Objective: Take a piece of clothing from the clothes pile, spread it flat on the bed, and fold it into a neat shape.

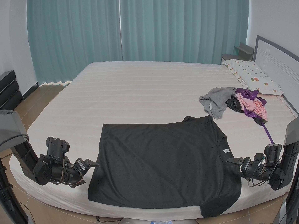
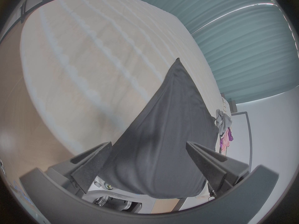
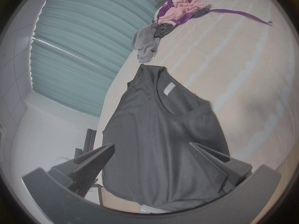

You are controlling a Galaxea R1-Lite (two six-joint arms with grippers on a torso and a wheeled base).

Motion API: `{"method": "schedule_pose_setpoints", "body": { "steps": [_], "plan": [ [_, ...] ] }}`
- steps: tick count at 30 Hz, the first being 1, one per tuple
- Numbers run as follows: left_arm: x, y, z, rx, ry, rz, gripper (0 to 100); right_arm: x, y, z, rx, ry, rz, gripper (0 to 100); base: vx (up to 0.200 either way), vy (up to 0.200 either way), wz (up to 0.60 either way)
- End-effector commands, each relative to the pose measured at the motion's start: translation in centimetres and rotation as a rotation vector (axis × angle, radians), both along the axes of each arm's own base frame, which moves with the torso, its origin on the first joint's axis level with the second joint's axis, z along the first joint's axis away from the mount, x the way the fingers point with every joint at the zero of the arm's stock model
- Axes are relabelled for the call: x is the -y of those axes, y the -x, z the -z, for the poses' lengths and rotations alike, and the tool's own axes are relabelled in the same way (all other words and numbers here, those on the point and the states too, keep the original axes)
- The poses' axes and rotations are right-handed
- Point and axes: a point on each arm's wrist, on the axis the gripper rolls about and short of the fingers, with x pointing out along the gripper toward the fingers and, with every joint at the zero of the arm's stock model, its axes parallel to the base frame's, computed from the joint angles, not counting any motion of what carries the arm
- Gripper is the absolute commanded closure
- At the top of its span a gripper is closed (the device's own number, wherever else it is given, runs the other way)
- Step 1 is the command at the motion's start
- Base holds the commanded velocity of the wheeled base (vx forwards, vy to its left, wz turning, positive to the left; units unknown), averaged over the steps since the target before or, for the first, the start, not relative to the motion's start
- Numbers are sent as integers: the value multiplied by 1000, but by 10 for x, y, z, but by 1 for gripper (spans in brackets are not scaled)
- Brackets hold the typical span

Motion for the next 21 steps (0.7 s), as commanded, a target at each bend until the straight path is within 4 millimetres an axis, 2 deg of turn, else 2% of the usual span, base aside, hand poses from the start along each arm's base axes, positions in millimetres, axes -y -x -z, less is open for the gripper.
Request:
{"method": "schedule_pose_setpoints", "body": {
  "steps": [1,14,21],
  "plan": [
    [0,4,3,-15,0,-1,0,0,2,4,-22,-3,0,0,0,0,0],
    [-1,10,0,25,37,-5,0,0,3,4,-24,-3,0,0,0,0,0],
    [4,12,0,19,40,8,0,0,3,3,-21,-2,0,0,0,-200,0]
  ]
}}
